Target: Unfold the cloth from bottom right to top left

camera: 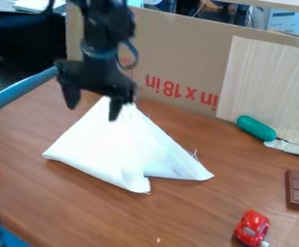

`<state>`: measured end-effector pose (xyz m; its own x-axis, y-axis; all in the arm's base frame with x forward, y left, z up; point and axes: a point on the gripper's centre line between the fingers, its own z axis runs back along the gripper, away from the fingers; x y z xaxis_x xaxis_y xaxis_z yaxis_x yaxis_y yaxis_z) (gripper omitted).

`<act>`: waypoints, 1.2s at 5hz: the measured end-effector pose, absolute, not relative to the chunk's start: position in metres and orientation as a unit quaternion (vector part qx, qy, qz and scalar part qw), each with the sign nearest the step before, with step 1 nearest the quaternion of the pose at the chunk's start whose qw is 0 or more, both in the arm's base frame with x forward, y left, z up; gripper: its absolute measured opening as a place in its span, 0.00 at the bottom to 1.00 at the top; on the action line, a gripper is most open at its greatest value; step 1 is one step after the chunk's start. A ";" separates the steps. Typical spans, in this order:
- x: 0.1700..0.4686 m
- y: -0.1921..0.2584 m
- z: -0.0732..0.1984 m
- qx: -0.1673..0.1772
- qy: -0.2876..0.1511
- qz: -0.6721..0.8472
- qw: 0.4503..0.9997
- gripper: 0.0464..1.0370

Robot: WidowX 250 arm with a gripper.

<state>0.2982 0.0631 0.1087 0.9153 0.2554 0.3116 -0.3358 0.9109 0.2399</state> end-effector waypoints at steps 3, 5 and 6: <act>0.272 0.027 0.077 0.265 -0.195 0.022 0.944 0.96; 0.257 0.011 0.059 0.274 -0.189 -0.014 0.943 0.96; 0.252 0.005 0.051 0.276 -0.184 -0.027 0.943 0.96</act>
